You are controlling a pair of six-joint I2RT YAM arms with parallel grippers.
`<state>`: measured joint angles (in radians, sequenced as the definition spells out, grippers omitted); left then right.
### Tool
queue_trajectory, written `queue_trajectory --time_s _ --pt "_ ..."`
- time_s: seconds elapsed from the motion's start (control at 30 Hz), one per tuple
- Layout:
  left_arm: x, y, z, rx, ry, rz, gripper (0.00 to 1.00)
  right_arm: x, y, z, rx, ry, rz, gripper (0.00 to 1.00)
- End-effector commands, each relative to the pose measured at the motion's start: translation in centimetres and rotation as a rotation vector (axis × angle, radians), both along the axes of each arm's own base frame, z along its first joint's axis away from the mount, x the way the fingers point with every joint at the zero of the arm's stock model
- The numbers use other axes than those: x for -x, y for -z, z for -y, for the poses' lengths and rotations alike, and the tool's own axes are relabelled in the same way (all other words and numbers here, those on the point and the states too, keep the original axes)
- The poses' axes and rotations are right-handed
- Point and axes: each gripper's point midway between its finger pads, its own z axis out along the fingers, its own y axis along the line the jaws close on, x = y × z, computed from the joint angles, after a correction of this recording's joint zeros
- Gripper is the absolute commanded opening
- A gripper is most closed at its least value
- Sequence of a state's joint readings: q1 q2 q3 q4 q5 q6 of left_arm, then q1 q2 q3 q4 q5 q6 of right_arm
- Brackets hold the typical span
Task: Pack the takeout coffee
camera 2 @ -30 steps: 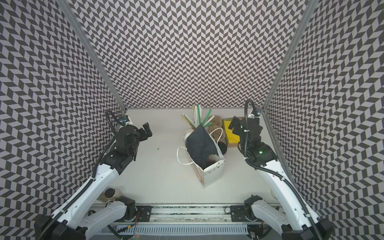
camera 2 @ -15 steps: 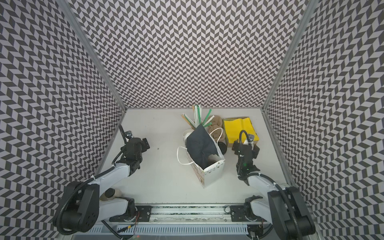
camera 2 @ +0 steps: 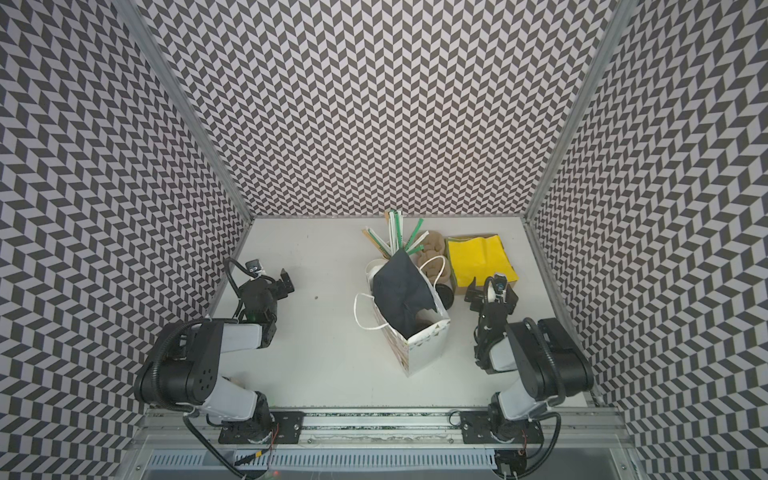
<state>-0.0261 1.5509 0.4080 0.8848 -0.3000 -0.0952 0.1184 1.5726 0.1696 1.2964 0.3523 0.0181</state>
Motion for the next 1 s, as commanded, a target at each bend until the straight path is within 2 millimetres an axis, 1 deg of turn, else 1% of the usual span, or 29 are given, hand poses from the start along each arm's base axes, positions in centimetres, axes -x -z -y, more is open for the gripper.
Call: queue_trajectory --time_s 0.0,0.03,0.07,0.1,0.17,0.27,0.33,0.53,0.87,0.97 --pt "-0.2 -2.4 2.2 -0.043 0.101 0.101 0.99 -0.7 -3.5 -0.5 0.011 -0.038 0.127 0.99" --pt "0.5 -2.9 2.5 -0.042 0.129 0.145 0.99 -0.7 -3.5 -0.5 0.012 -0.038 0.127 0.99" --pt "1.5 -2.6 2.9 -0.026 0.194 0.180 0.99 -0.7 -3.6 -0.4 0.011 -0.038 0.129 0.99" --pt "2.2 -3.2 3.0 -0.051 0.187 0.234 0.99 -0.7 -3.6 -0.4 0.012 -0.037 0.132 0.99" --pt "1.4 -2.2 3.2 -0.039 0.193 0.160 0.99 -0.6 -3.7 -0.4 0.013 -0.039 0.137 0.99" --pt "1.8 -2.9 3.1 -0.055 0.189 0.210 0.99 -0.6 -3.7 -0.5 0.013 -0.039 0.141 0.99" --pt "1.8 -2.6 3.2 -0.051 0.189 0.184 0.99 -0.5 -3.7 -0.5 0.014 -0.040 0.141 0.99" --pt "2.5 -3.1 3.2 -0.079 0.154 0.216 0.99 -0.6 -3.7 -0.4 0.012 -0.037 0.144 0.99" --pt "1.9 -2.8 3.3 -0.064 0.183 0.200 0.99 -0.6 -3.7 -0.4 0.010 -0.036 0.145 0.99" --pt "2.0 -2.8 3.3 -0.062 0.186 0.201 0.99 -0.7 -3.7 -0.2 0.002 -0.029 0.146 0.99"
